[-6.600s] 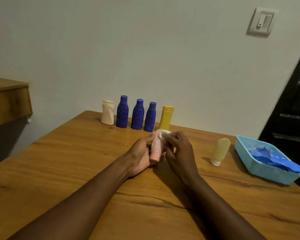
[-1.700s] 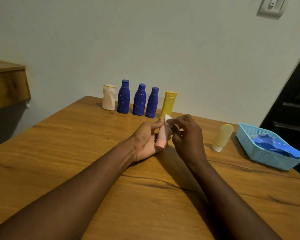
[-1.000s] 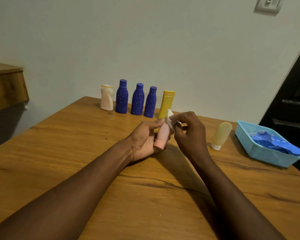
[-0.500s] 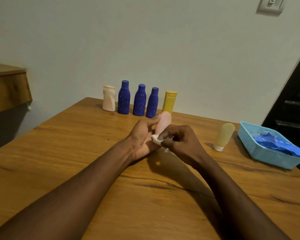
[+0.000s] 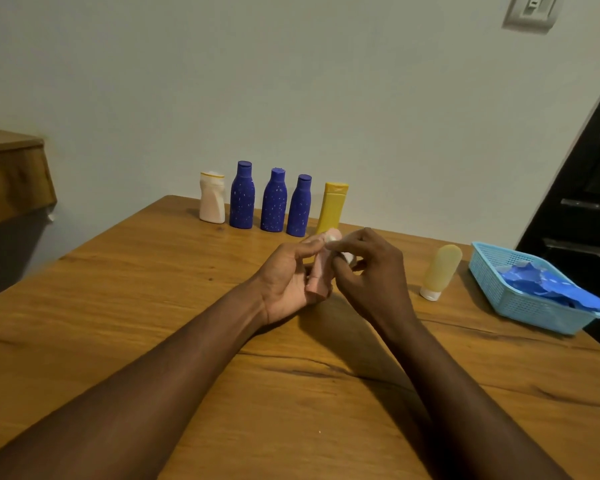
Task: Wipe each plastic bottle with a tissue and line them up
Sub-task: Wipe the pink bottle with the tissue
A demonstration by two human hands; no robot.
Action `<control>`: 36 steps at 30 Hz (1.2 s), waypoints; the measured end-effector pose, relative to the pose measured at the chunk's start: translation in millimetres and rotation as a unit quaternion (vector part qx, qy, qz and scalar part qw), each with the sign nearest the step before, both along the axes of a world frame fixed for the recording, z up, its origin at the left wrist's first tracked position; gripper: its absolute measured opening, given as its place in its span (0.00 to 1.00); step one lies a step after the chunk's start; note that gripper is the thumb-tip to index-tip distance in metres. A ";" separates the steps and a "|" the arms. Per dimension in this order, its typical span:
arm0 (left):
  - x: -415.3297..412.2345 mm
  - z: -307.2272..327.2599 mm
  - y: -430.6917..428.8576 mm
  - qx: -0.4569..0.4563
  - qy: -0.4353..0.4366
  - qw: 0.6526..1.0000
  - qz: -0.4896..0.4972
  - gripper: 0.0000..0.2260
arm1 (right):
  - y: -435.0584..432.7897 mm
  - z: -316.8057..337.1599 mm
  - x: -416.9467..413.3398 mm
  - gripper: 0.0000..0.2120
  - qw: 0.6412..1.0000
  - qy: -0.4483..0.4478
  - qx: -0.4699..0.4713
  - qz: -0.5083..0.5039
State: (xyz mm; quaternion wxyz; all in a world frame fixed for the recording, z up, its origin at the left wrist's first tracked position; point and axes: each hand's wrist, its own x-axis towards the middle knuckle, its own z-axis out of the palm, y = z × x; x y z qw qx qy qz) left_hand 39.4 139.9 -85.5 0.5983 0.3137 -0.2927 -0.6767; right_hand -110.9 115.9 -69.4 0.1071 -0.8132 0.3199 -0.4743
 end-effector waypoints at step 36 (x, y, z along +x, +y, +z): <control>-8.7 3.9 3.5 -0.012 -0.120 0.993 0.015 0.18 | -16.5 -1.0 -5.6 0.12 0.991 -0.096 0.068 -0.061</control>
